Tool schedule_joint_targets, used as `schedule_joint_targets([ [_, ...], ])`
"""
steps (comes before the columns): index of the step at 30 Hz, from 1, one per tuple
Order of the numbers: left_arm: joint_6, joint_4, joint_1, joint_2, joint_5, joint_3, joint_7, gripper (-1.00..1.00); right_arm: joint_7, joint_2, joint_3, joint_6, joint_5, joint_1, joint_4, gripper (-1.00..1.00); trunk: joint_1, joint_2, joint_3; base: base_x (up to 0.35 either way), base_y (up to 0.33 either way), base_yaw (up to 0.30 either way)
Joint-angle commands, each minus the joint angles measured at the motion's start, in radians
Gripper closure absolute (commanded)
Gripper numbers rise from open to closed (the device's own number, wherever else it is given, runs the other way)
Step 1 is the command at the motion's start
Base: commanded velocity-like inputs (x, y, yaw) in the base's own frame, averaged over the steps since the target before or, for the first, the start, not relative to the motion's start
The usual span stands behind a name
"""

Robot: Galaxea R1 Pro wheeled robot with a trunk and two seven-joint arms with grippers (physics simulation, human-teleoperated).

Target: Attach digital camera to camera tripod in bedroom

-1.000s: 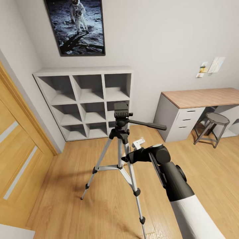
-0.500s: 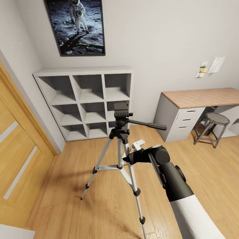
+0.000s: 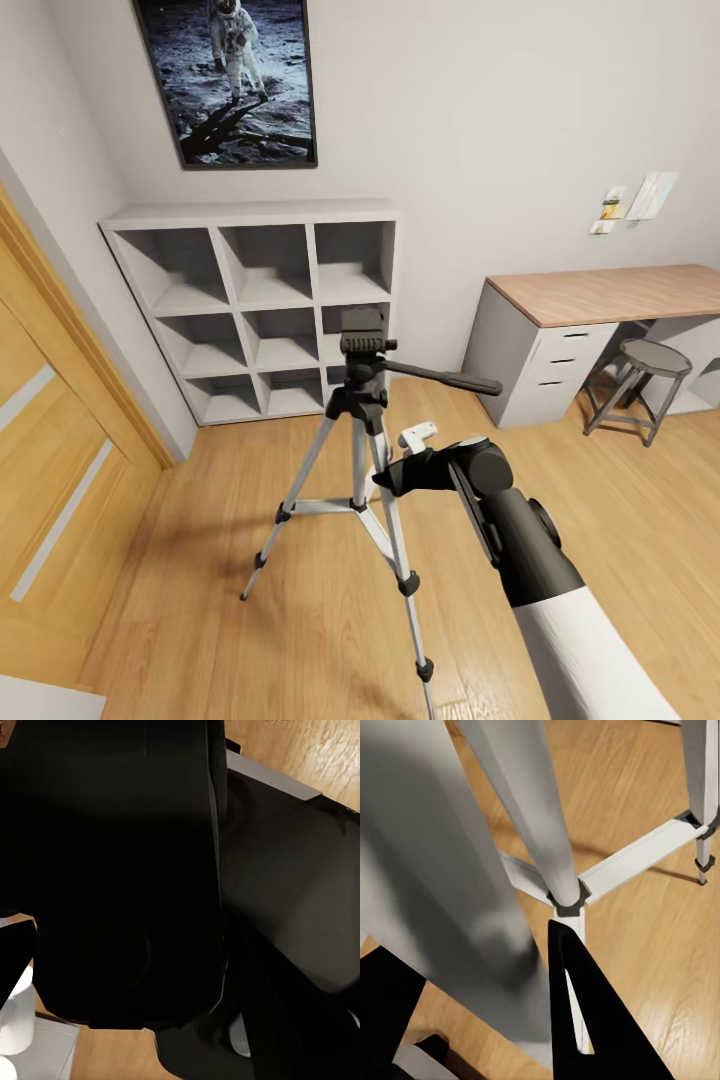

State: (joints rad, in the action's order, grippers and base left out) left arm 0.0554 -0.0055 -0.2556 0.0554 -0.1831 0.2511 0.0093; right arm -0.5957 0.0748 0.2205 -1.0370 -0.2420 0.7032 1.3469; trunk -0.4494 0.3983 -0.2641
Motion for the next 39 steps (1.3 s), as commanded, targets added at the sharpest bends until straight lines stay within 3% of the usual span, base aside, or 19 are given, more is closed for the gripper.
schedule_joint_targets([
  [1, 0.004, -0.001, -0.001, 0.001, -0.010, -0.001, 0.001, 1.00, -0.006, -0.002, -0.001, 0.000, -0.020, 0.001, 0.001, 1.00, -0.001, 0.002, -0.002, 0.000, 0.000, 0.000],
  [11, 0.016, -0.010, -0.001, 0.010, -0.004, -0.003, 0.007, 1.00, 0.022, -0.008, -0.001, 0.001, -0.027, 0.001, 0.013, 1.00, -0.001, 0.002, -0.002, 0.000, 0.000, 0.000],
  [13, 0.025, -0.036, -0.001, 0.024, 0.000, -0.002, 0.007, 1.00, 0.028, -0.008, 0.000, 0.001, -0.028, 0.001, 0.015, 1.00, -0.001, 0.002, -0.002, 0.000, 0.000, 0.000],
  [15, 0.074, -0.117, -0.001, 0.036, 0.023, -0.001, 0.008, 1.00, 0.030, -0.010, 0.000, 0.000, -0.029, 0.001, 0.016, 1.00, -0.001, 0.002, -0.002, 0.000, 0.000, 0.000],
  [17, 0.280, -0.338, -0.001, 0.046, 0.091, -0.001, 0.007, 1.00, 0.031, -0.011, 0.001, 0.000, -0.029, 0.001, 0.018, 1.00, -0.001, 0.002, -0.002, 0.000, 0.000, 0.000],
  [18, 0.325, -0.384, -0.001, 0.047, 0.102, -0.001, 0.007, 1.00, 0.031, -0.011, 0.001, 0.000, -0.029, 0.001, 0.018, 1.00, -0.001, 0.002, -0.002, 0.000, 0.000, 0.000],
  [20, 0.508, -0.589, -0.001, 0.055, 0.129, -0.001, 0.005, 1.00, 0.031, -0.012, 0.002, 0.000, -0.029, 0.001, 0.018, 1.00, -0.001, 0.002, -0.002, 0.000, 0.000, 0.000],
  [21, 0.552, -0.643, -0.001, 0.059, 0.132, -0.001, 0.004, 1.00, 0.031, -0.012, 0.002, 0.000, -0.029, 0.001, 0.018, 1.00, -0.001, 0.002, -0.002, 0.000, 0.000, 0.000],
  [23, 0.718, -0.857, -0.001, 0.081, 0.135, 0.001, 0.001, 1.00, 0.031, -0.012, 0.003, 0.000, -0.029, 0.001, 0.018, 1.00, -0.001, 0.002, -0.002, 0.000, 0.000, 0.000],
  [27, 0.927, -1.085, -0.009, 0.111, 0.131, 0.002, -0.002, 1.00, 0.031, -0.012, 0.003, 0.000, -0.030, 0.001, 0.018, 1.00, -0.001, 0.002, -0.002, 0.000, 0.000, 0.000],
  [28, 0.951, -1.109, -0.027, 0.115, 0.131, 0.002, -0.002, 1.00, 0.031, -0.012, 0.003, 0.000, -0.030, 0.001, 0.018, 1.00, -0.001, 0.002, -0.002, 0.000, 0.000, 0.000],
  [31, 0.985, -1.117, -0.178, 0.120, 0.132, 0.001, -0.002, 1.00, 0.031, -0.012, 0.003, 0.000, -0.030, 0.001, 0.018, 1.00, -0.001, 0.002, -0.002, 0.000, 0.000, 0.000],
  [32, 0.992, -1.057, -0.306, 0.124, 0.133, 0.001, -0.002, 1.00, 0.031, -0.012, 0.003, 0.000, -0.030, 0.001, 0.019, 1.00, -0.001, 0.002, -0.002, 0.000, 0.000, 0.000],
  [37, 0.992, -0.872, -0.569, 0.130, 0.136, 0.001, -0.002, 1.00, 0.031, -0.012, 0.005, 0.000, -0.030, 0.001, 0.019, 1.00, -0.001, 0.002, -0.002, 0.000, 0.000, 0.000],
  [38, 0.992, -0.776, -0.709, 0.129, 0.137, 0.001, -0.002, 1.00, 0.031, -0.012, 0.005, -0.001, -0.030, 0.001, 0.019, 1.00, -0.001, 0.002, -0.002, 0.000, 0.000, 0.000],
  [39, 0.992, -0.743, -0.772, 0.128, 0.137, 0.002, -0.002, 1.00, 0.031, -0.012, 0.005, -0.001, -0.030, 0.001, 0.019, 1.00, -0.001, 0.002, -0.002, 0.000, 0.000, 0.000],
])
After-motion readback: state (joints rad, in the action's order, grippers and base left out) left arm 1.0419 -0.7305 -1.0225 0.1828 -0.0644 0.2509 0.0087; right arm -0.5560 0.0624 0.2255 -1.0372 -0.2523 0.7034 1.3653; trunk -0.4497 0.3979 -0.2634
